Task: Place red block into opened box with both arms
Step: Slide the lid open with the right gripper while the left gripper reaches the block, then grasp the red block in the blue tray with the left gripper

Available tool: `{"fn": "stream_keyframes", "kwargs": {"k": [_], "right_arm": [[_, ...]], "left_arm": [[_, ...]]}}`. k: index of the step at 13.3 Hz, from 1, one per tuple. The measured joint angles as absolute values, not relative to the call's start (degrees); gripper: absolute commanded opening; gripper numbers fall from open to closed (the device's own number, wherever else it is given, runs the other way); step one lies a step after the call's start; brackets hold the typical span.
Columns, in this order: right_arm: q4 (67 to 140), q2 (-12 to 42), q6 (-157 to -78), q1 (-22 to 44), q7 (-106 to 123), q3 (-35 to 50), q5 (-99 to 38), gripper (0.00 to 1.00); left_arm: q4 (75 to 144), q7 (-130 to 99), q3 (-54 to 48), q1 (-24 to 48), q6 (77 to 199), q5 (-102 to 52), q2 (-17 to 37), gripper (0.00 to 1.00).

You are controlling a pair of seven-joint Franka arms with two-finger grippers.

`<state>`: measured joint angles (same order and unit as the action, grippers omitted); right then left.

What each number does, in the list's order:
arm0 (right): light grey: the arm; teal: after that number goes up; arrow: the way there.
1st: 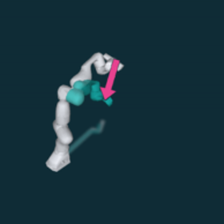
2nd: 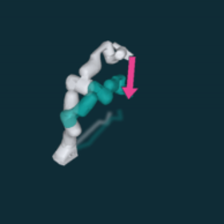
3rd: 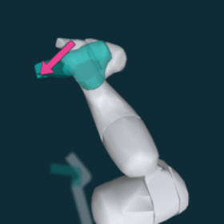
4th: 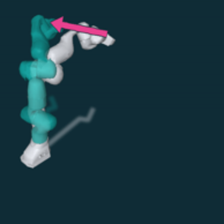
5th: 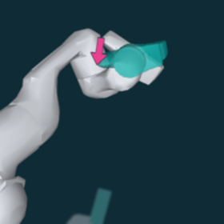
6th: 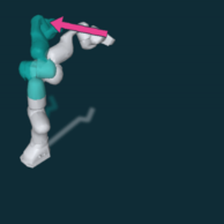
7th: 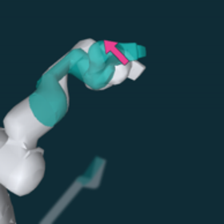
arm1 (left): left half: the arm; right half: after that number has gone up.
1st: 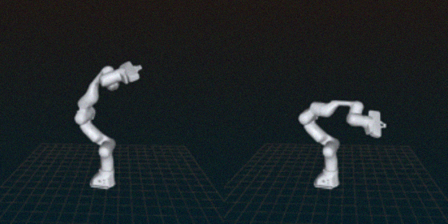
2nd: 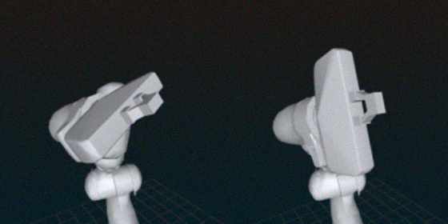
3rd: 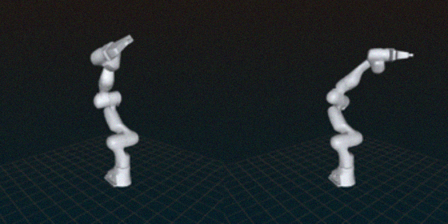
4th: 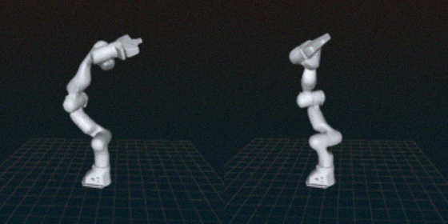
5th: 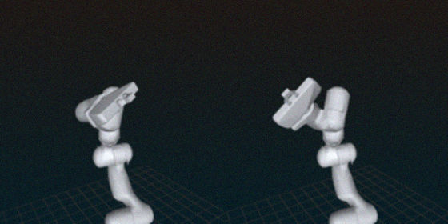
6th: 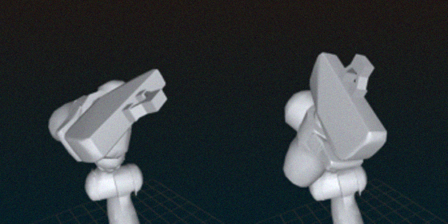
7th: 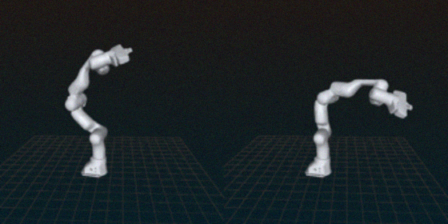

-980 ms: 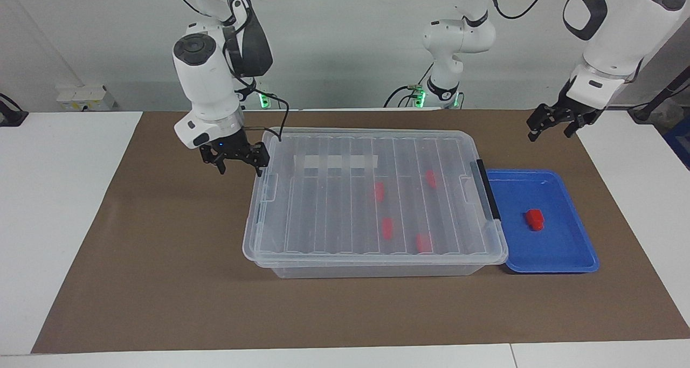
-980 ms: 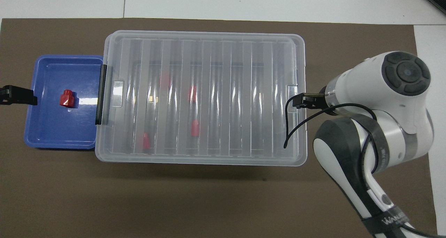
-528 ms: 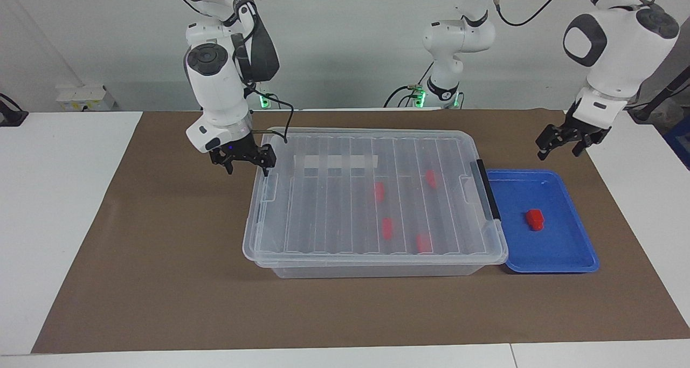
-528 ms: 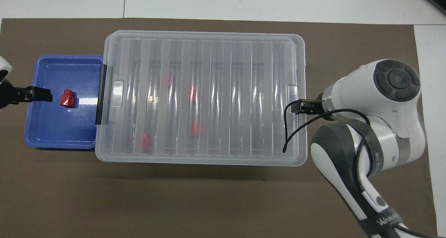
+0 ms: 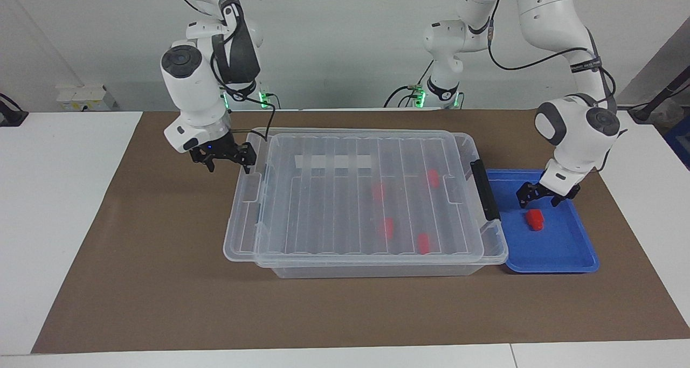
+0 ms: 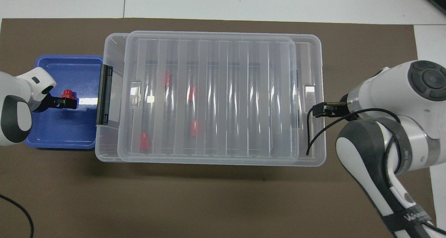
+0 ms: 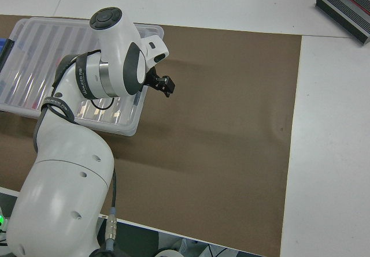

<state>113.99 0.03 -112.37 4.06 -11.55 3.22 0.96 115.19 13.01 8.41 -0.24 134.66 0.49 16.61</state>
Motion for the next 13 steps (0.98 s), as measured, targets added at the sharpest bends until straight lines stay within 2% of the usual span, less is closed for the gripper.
{"fn": "stream_keyframes", "kwargs": {"k": [2,4,5,8,11,13], "right_arm": [[114.1,-0.2,-111.4,0.9,-5.5,3.1,1.0,1.0],[114.1,-0.2,-111.4,-2.0,0.0,3.1,1.0,1.0],[114.1,-0.2,-111.4,-3.6,2.9,3.1,1.0,1.0],[114.1,-0.2,-111.5,-7.1,9.7,3.0,1.0,1.0],[114.0,-0.2,-111.5,-8.0,10.9,3.0,1.0,1.0],[113.9,-0.2,-111.5,-7.9,10.9,3.1,1.0,1.0]], "left_arm": [[115.2,13.3,8.1,-0.2,136.1,0.5,18.4,0.97],[115.1,13.3,7.9,-0.2,136.6,0.5,18.8,0.79],[115.1,13.3,7.9,-0.2,136.7,0.5,18.8,0.67],[114.2,13.4,7.7,-0.2,136.7,0.5,18.8,0.64],[112.4,13.4,7.5,-0.1,136.4,0.5,18.8,0.47],[112.2,13.5,7.5,-0.1,136.3,0.5,18.9,0.47]]}}
